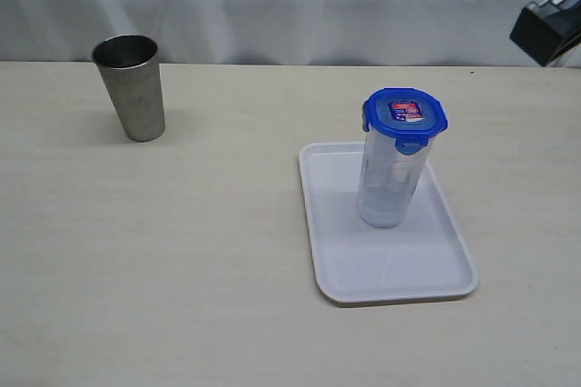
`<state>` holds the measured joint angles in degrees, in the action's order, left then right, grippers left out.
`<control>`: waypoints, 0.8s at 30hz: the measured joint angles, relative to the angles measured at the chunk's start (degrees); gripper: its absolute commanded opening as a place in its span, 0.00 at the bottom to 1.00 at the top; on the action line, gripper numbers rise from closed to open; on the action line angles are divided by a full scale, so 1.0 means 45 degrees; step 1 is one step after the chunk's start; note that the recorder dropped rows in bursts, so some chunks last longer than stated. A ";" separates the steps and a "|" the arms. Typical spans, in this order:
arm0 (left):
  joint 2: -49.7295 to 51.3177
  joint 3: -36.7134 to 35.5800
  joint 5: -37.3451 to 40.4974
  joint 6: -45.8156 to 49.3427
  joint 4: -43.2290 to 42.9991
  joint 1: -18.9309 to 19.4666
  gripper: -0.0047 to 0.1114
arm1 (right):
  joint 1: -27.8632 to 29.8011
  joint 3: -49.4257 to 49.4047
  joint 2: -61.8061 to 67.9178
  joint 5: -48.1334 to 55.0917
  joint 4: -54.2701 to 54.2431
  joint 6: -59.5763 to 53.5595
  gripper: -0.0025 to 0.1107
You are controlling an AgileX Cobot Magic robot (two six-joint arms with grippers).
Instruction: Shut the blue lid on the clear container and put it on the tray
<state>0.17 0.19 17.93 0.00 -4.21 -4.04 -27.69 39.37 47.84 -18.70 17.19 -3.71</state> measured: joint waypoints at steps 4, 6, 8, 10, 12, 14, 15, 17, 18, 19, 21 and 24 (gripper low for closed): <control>0.0000 0.0000 0.0000 0.0000 0.0000 0.0000 0.04 | 0.0000 -0.0316 -0.0174 -0.0107 0.0000 0.0000 0.06; 0.0000 0.0000 0.0000 0.0000 0.0000 0.0000 0.04 | 0.0000 -0.0778 -0.0451 -0.0183 0.0000 0.0000 0.06; 0.0000 0.0000 0.0000 0.0000 0.0000 0.0000 0.04 | 0.0000 -0.1400 -0.0901 -0.0189 0.0000 0.0000 0.06; 0.0000 0.0000 0.0000 0.0000 0.0000 0.0000 0.04 | 0.0000 -0.2079 -0.1449 -0.0220 0.0000 0.0000 0.06; 0.0000 0.0000 0.0000 0.0000 0.0000 0.0000 0.04 | 0.0000 -0.2811 -0.2002 -0.0242 0.0000 0.0000 0.06; 0.0000 0.0000 0.0000 0.0000 0.0000 0.0000 0.04 | 0.0080 -0.3978 -0.2999 -0.0242 0.0000 0.0000 0.06; 0.0000 0.0000 0.0000 0.0000 0.0000 0.0000 0.04 | 0.0169 -0.4392 -0.3403 -0.0242 0.0000 0.0000 0.06; 0.0000 0.0000 0.0000 0.0000 0.0000 0.0000 0.04 | 0.0662 -0.5587 -0.4665 -0.0252 0.0000 0.0000 0.06; 0.0000 0.0000 0.0000 0.0000 0.0000 0.0000 0.04 | 0.1161 -0.6321 -0.5524 -0.0272 0.0000 0.0000 0.06; 0.0000 0.0000 0.0000 0.0000 0.0000 0.0000 0.04 | 0.1443 -0.6596 -0.5869 -0.0272 0.0000 0.0000 0.06; 0.0000 0.0000 0.0000 0.0000 0.0000 0.0000 0.04 | 0.2329 -0.7494 -0.7058 -0.0449 0.0000 0.0000 0.06; 0.0000 0.0000 0.0000 0.0000 0.0000 0.0000 0.04 | 0.3742 -0.8587 -0.8844 -0.1553 0.0000 0.0000 0.06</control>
<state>0.17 0.19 17.93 0.00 -4.21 -4.04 -10.86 0.73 8.04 -25.69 17.19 -3.71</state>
